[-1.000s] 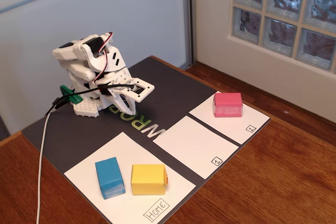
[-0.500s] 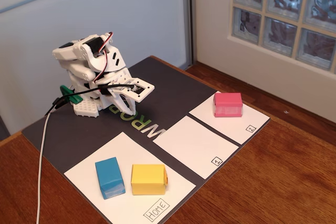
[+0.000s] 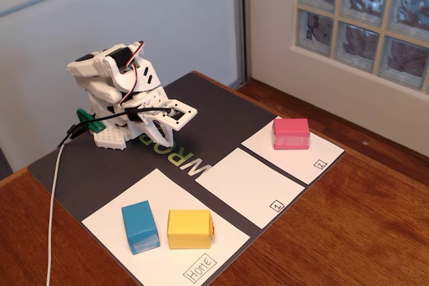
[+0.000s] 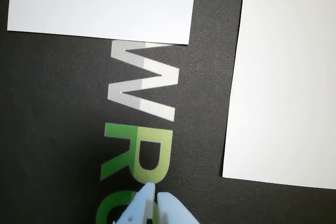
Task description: Move box blue to zone 1
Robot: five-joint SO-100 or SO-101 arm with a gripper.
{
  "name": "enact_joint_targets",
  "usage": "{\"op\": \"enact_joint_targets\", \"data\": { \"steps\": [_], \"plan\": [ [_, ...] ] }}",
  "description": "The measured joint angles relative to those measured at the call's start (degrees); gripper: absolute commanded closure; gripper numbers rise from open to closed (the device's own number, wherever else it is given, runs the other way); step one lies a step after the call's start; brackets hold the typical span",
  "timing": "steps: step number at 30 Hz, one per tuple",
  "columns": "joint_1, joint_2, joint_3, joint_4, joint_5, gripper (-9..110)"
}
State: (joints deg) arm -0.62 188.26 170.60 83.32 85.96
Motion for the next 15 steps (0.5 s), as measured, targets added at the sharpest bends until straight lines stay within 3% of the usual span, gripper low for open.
{"op": "enact_joint_targets", "data": {
  "steps": [15],
  "plan": [
    [2.9,-0.2,-1.5,-3.2,1.8,102]
  ]
}}
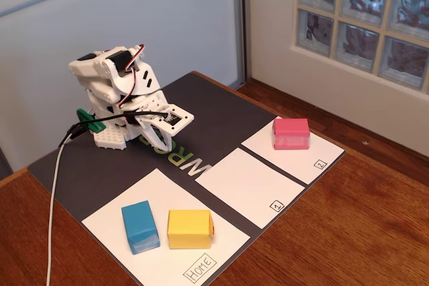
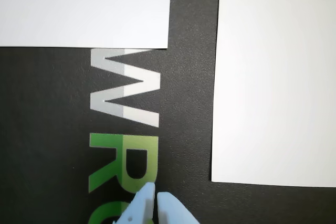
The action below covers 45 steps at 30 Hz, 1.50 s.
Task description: Move box blue to zone 1
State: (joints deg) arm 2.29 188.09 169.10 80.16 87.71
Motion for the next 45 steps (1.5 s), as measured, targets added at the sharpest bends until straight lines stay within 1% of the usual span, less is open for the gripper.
{"op": "enact_joint_targets", "data": {
  "steps": [2,4,8,12,16,19,25,32,35,45],
  "plan": [
    [0.1,-2.4,-2.6,-1.4,0.4,102],
    [0.2,-9.5,-7.4,-4.7,0.3,102],
    [1.8,-30.1,-22.1,-8.1,-2.9,102],
    [4.4,-47.6,-38.9,-8.2,-2.8,102],
    [8.4,-54.9,-49.0,-8.5,0.4,102],
    [14.2,-62.2,-56.6,-8.1,3.0,102],
    [22.8,-72.8,-63.8,-8.0,4.9,102],
    [27.6,-87.2,-72.7,-8.0,0.9,102],
    [28.0,-91.5,-73.9,-8.2,-0.1,102],
    [26.2,-98.3,-74.4,-10.1,-1.3,102]
  ]
}}
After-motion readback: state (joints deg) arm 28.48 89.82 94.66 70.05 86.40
